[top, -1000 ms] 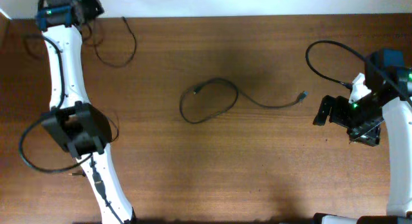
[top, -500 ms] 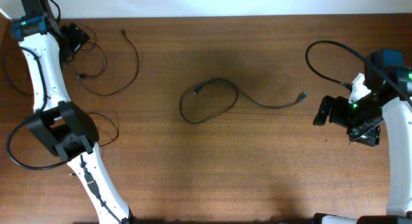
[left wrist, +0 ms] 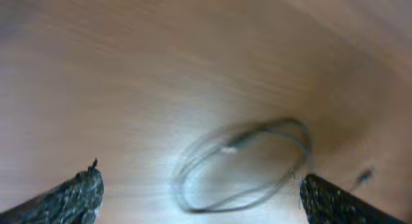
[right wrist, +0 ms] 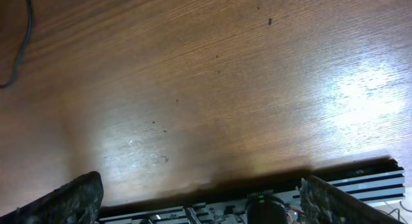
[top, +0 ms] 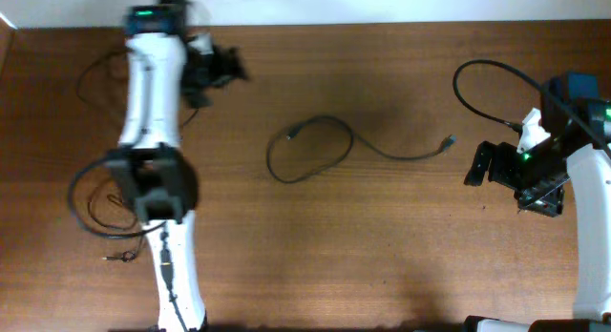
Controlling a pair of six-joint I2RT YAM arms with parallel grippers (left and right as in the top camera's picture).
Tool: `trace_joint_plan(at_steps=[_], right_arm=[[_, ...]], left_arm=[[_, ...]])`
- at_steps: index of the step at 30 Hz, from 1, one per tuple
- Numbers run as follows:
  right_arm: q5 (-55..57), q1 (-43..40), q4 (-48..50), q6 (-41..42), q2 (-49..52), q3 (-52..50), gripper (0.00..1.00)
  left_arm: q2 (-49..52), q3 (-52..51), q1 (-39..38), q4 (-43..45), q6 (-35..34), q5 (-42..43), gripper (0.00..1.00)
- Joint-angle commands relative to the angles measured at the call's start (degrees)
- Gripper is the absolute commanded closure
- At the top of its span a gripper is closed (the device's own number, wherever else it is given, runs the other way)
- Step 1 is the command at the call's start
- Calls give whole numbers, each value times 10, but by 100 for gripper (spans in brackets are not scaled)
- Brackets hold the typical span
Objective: Untangle cables
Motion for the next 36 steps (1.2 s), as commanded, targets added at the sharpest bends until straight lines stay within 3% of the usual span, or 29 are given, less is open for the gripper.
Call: trace_joint_plan(at_steps=[1,4,6,8,10,13,15,18,27,30,33,36], right_arm=[[5,-2,0,-2,-4,0,1],[5,-2,0,-2,-4,0,2],[5,-2,0,-2,-4,0,2],[5,-2,0,-2,-4,0,2],[5,-2,0,-2,-4,0,2],[5,-2,0,-2,-4,0,2],[5,-2,0,-2,-4,0,2],[5,-2,0,-2,-4,0,2],[5,-2,0,-2,-4,0,1],[5,-2,0,-2,-4,0,1],[5,-2,0,-2,-4,0,1],[5,-2,0,-2,-4,0,2]], left_arm=[[-9,4,-131,72,-93,11,1],[-6,4,-240,148,-143,3,1],[-5,4,-299,168,-273,-89,2],[-5,4,-337,168,-369,-179,17],[-5,4,-363,168,-396,-261,27],[-2,-1,-392,156,-394,-369,21],[0,-13,-398,156,-400,-366,27],[4,-75,-398,153,-521,-357,27],[60,-133,-395,200,-532,-357,27],[79,-133,-395,221,-532,-357,39],[87,-135,-395,221,-531,-360,39],[115,-135,-395,222,-531,-361,64]])
